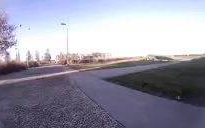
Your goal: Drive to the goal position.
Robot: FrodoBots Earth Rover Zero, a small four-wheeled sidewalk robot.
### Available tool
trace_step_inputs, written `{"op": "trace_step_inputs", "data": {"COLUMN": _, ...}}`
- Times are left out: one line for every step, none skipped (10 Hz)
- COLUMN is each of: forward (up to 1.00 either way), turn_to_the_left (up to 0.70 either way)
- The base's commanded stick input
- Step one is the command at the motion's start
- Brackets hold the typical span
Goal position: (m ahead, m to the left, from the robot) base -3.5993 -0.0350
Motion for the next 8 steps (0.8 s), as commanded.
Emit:
{"op": "trace_step_inputs", "data": {"forward": 0.00, "turn_to_the_left": -0.57}}
{"op": "trace_step_inputs", "data": {"forward": 0.00, "turn_to_the_left": -0.26}}
{"op": "trace_step_inputs", "data": {"forward": 0.00, "turn_to_the_left": 0.00}}
{"op": "trace_step_inputs", "data": {"forward": 0.00, "turn_to_the_left": 0.00}}
{"op": "trace_step_inputs", "data": {"forward": 0.00, "turn_to_the_left": 0.00}}
{"op": "trace_step_inputs", "data": {"forward": 0.00, "turn_to_the_left": 0.00}}
{"op": "trace_step_inputs", "data": {"forward": 0.00, "turn_to_the_left": 0.00}}
{"op": "trace_step_inputs", "data": {"forward": 0.00, "turn_to_the_left": 0.00}}
